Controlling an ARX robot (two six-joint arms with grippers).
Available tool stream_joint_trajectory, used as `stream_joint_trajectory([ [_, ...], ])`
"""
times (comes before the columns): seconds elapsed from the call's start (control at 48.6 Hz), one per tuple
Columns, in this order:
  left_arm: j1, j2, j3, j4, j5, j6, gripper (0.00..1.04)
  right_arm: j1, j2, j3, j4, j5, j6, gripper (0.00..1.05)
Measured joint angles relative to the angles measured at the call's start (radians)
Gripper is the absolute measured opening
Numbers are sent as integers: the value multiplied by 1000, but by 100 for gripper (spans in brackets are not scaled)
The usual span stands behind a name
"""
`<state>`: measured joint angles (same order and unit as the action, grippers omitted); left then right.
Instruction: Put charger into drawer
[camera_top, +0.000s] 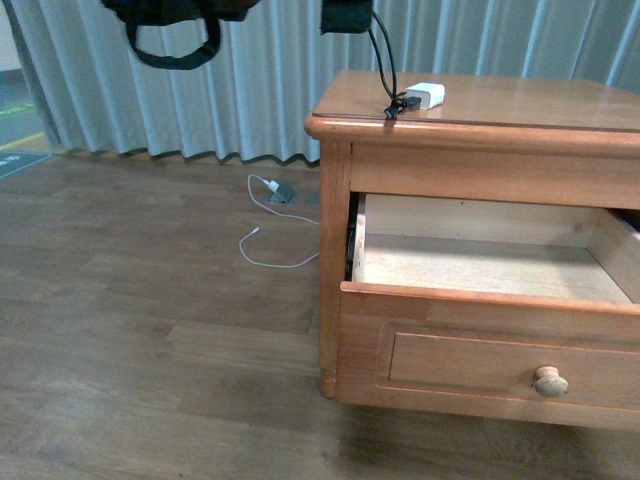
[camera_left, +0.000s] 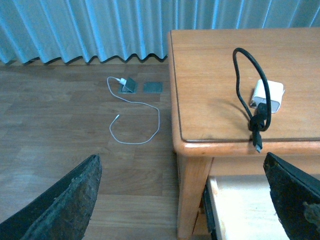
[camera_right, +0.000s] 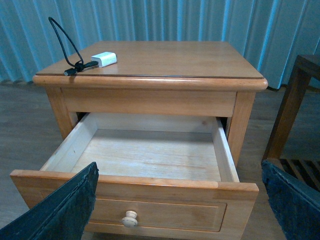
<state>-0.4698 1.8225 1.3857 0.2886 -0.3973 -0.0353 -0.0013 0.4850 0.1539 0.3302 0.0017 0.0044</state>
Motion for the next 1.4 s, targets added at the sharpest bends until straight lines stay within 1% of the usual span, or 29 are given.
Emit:
stream_joint_trajectory([
  [0.247,-28,266,302,-66,-6,-39,99,0,0,0,0,0,0,97],
  [0.371,-46,432,494,-106,-16,-72,99,0,0,0,0,0,0,97],
  [0.515,-61,551,648,-162,-28,-79,99,0,0,0,0,0,0,97],
  [0.741,-64,640,774,-215,-49,-82,99,0,0,0,0,0,0,97],
  [1.009,-62,688,858,-256,-47,-86,98,0,0,0,0,0,0,97],
  [1.235,-62,696,886,-274,-45,-90,49,0,0,0,0,0,0,97],
  [1.4,-59,680,839,-259,-40,-90,21,0,0,0,0,0,0,97],
])
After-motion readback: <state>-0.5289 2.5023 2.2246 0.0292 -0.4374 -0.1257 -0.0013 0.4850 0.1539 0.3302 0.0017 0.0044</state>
